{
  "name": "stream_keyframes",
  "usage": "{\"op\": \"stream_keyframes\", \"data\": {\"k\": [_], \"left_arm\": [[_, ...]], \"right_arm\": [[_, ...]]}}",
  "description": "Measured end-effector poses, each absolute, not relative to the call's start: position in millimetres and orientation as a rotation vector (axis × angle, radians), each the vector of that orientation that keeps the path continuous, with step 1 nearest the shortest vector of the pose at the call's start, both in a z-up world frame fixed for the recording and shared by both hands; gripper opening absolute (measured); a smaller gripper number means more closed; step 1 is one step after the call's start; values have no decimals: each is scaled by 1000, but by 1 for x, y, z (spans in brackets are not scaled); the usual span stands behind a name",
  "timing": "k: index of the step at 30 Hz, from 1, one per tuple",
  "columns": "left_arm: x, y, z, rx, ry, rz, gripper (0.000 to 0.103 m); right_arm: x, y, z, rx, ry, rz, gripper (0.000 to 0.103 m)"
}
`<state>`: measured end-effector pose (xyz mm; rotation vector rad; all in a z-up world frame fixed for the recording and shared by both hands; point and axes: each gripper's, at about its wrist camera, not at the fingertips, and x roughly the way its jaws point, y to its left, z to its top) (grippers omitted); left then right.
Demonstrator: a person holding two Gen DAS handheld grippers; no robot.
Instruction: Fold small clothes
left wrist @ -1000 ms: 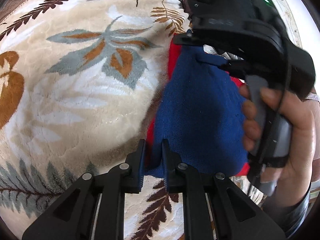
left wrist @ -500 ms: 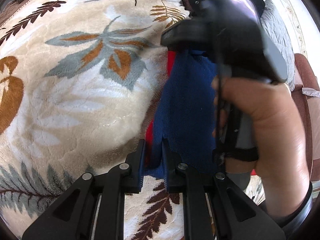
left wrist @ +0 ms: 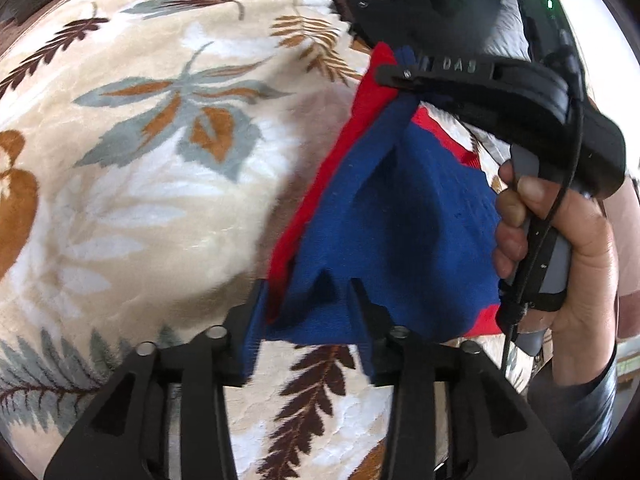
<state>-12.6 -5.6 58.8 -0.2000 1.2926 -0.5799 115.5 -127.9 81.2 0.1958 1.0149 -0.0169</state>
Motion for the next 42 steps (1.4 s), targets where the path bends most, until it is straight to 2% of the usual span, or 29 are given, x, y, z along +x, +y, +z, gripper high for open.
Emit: {"op": "stream_keyframes", "data": {"k": [2, 7, 8, 9, 10, 24, 42], "left_arm": [[-15, -15, 56, -150, 1301, -593, 47], [-16, -22, 54, -83, 1269, -614, 45], [-16, -20, 55, -90, 1268, -619, 37], [-15, -19, 54, -93, 1272, -623, 12], [-16, -16, 54, -95, 1274, -623, 7], [-57, -50, 116, -60, 1104, -787, 5], [-81, -108, 131, 30, 1080, -836, 5]], "right_arm": [[116, -130, 83, 198, 1013, -10, 15], [110, -135, 85, 217, 999, -1, 15], [108, -136, 87, 218, 997, 0, 15], [107, -137, 88, 215, 994, -1, 15], [104, -139, 91, 213, 990, -3, 15], [71, -186, 112, 290, 953, 2, 14], [39, -244, 132, 379, 896, -2, 14]]}}
